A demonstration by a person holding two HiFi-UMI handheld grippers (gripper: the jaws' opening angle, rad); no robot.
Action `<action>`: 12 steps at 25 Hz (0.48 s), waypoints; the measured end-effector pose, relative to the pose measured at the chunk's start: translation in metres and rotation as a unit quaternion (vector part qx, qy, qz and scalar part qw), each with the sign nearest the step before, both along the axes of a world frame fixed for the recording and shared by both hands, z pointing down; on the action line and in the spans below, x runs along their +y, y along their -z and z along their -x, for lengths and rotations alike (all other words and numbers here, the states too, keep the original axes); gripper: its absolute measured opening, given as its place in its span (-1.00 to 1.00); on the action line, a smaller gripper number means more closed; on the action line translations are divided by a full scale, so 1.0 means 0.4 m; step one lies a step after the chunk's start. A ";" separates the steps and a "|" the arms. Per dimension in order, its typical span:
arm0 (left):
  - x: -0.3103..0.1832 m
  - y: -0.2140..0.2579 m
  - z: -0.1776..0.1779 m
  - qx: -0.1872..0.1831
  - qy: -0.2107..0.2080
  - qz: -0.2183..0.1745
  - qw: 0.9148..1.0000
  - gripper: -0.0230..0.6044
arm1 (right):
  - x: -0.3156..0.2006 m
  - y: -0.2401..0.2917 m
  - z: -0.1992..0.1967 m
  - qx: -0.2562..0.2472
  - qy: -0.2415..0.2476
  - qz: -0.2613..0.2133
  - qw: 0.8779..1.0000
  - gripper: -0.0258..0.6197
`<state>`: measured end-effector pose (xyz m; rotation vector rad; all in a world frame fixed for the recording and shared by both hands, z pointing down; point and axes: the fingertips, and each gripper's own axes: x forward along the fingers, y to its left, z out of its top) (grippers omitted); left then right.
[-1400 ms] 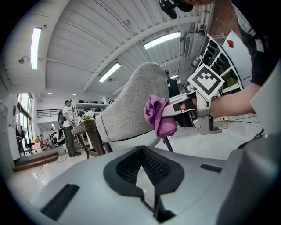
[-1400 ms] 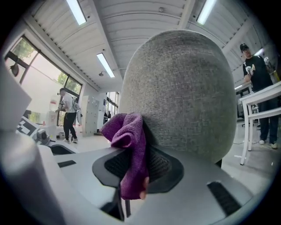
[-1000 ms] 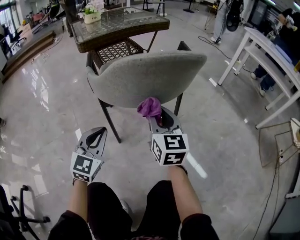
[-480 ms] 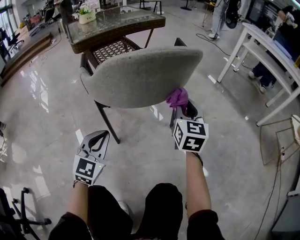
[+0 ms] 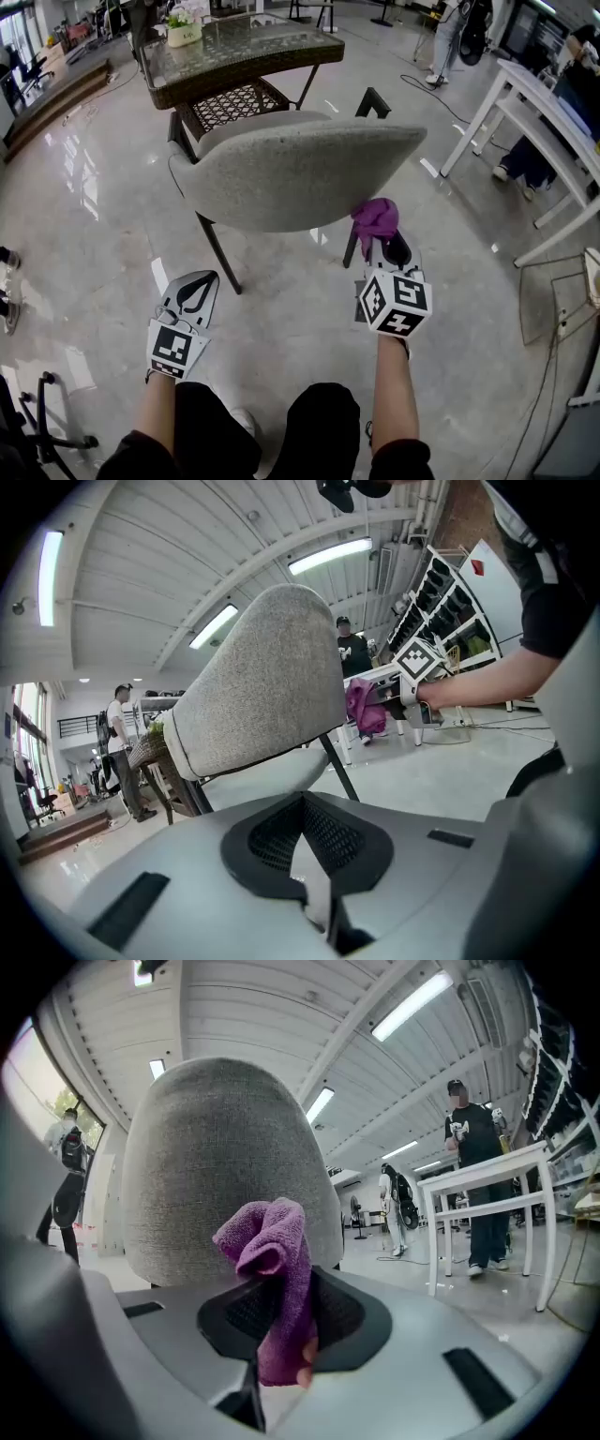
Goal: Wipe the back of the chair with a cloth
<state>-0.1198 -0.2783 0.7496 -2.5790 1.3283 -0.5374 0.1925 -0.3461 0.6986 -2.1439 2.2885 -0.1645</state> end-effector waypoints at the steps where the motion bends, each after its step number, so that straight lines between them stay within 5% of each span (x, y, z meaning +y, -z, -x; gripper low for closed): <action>1: -0.005 0.005 0.002 0.004 0.001 0.004 1.000 -0.90 | 0.006 0.005 0.005 -0.001 0.000 -0.002 1.000 -0.61; 7: -0.034 0.045 -0.008 0.005 -0.005 0.040 0.999 -0.90 | 0.041 0.028 0.035 0.006 -0.002 0.004 1.000 -0.62; 12: -0.059 0.140 -0.018 0.041 0.004 0.061 0.997 -0.90 | 0.070 0.083 0.073 -0.005 0.013 0.022 1.000 -0.63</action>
